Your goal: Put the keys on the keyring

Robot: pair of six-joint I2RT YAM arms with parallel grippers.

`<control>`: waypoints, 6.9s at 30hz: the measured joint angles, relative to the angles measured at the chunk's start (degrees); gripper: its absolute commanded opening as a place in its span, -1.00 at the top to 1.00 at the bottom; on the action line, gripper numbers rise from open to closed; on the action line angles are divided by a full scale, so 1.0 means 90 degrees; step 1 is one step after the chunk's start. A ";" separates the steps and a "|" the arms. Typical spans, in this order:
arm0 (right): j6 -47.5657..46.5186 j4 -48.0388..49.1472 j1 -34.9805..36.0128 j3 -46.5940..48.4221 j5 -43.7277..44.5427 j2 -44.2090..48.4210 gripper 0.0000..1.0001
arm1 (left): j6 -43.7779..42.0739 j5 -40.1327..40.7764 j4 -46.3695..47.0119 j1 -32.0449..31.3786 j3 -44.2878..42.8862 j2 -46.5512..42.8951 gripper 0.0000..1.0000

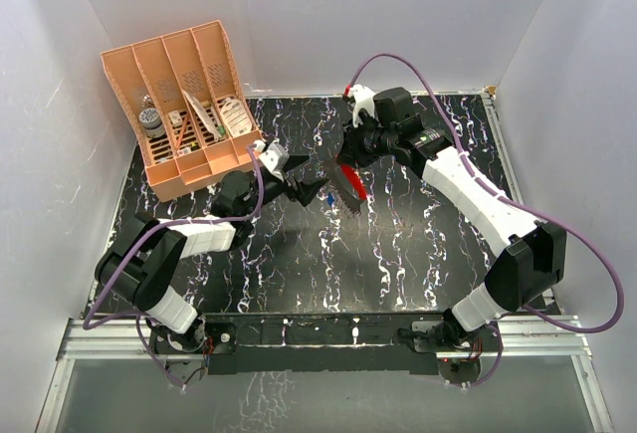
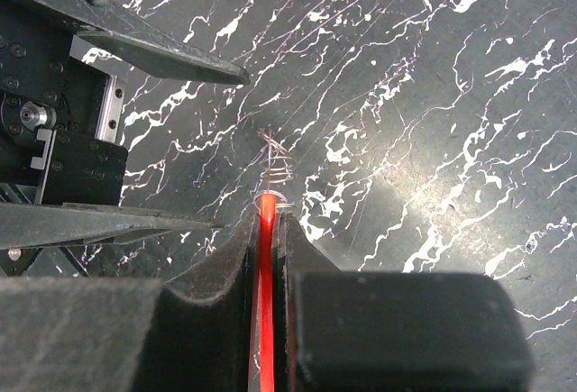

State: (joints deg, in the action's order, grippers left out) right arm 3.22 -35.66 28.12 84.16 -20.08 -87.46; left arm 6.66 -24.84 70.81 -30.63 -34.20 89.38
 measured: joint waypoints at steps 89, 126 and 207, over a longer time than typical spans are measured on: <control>0.0988 0.1025 0.0270 -0.0007 0.0474 -0.0051 0.77 | 0.4172 0.1231 -0.0279 -0.0316 -0.0656 0.0675 0.88; 0.1018 0.2552 0.0238 -0.1974 0.0593 0.1911 -0.11 | 0.4641 0.0998 -0.0976 -0.0063 -0.1039 0.0675 0.87; 0.1634 0.6416 0.0238 -0.4296 0.0799 0.1297 1.00 | 0.5617 0.1375 -0.0899 0.0058 -0.1341 0.0571 -0.97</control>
State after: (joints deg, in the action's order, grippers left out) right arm 17.93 22.09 30.26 45.50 -12.88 -75.79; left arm 57.21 -12.47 62.72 -30.11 -46.26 94.52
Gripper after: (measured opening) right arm 0.010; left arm 0.841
